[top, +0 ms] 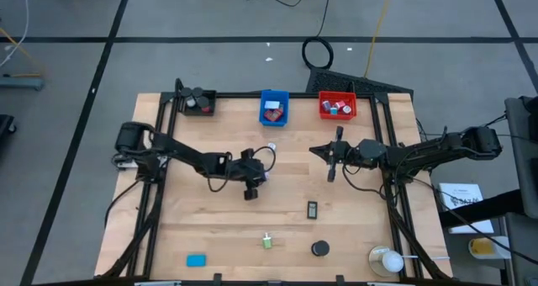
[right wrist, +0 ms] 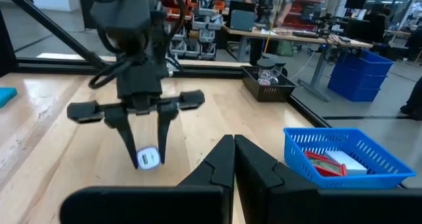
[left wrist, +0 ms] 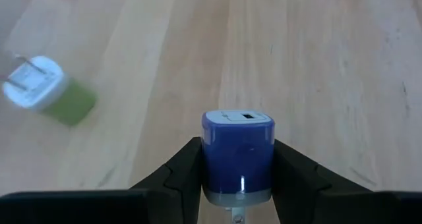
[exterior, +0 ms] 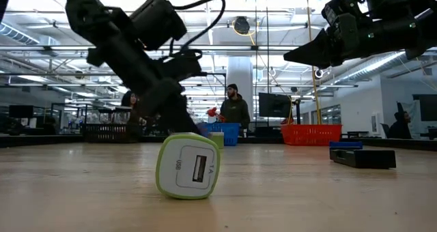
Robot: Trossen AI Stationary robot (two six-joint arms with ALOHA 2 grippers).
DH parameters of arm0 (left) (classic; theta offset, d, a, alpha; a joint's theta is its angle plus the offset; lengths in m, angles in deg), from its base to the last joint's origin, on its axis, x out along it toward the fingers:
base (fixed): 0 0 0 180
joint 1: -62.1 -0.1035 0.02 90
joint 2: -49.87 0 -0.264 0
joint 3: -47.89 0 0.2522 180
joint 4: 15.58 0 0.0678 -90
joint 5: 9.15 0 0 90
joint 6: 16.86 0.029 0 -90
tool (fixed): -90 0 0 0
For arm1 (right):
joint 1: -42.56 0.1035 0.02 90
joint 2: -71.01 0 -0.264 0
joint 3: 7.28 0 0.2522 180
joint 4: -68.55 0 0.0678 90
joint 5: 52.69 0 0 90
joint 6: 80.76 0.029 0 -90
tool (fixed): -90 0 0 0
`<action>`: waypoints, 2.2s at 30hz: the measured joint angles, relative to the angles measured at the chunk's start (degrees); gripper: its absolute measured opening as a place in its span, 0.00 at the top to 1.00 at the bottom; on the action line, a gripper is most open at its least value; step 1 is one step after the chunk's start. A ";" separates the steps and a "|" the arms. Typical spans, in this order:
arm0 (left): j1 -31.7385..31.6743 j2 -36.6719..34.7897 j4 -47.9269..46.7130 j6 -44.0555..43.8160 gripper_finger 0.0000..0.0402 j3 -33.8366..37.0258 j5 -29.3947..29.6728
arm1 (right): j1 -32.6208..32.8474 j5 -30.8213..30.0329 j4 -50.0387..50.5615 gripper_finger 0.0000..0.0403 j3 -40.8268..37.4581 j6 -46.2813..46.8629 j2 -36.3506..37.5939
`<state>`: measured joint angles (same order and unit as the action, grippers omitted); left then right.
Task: Pick & Place Office items
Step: Put the purple charger adapter into the red basket
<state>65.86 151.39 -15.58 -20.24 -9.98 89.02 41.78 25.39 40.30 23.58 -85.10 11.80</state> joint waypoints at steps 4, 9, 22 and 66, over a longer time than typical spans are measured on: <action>-0.10 3.23 5.70 0.21 0.66 -0.24 -1.31 | 0.00 0.00 0.12 0.99 0.01 0.00 -0.04; -0.10 3.99 8.80 -0.29 0.60 -0.30 -1.99 | 0.00 0.02 0.05 0.99 0.05 0.24 -0.05; -0.15 0.60 3.90 -0.33 0.40 -0.33 -2.76 | 0.00 0.02 0.38 0.99 0.04 0.44 -0.06; -2.51 -22.04 43.59 4.88 0.96 35.40 -0.64 | 0.15 8.75 0.69 0.99 0.04 0.99 -0.06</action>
<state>63.36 129.35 28.01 -15.36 25.42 88.38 41.93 34.14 40.99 23.61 -84.11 11.74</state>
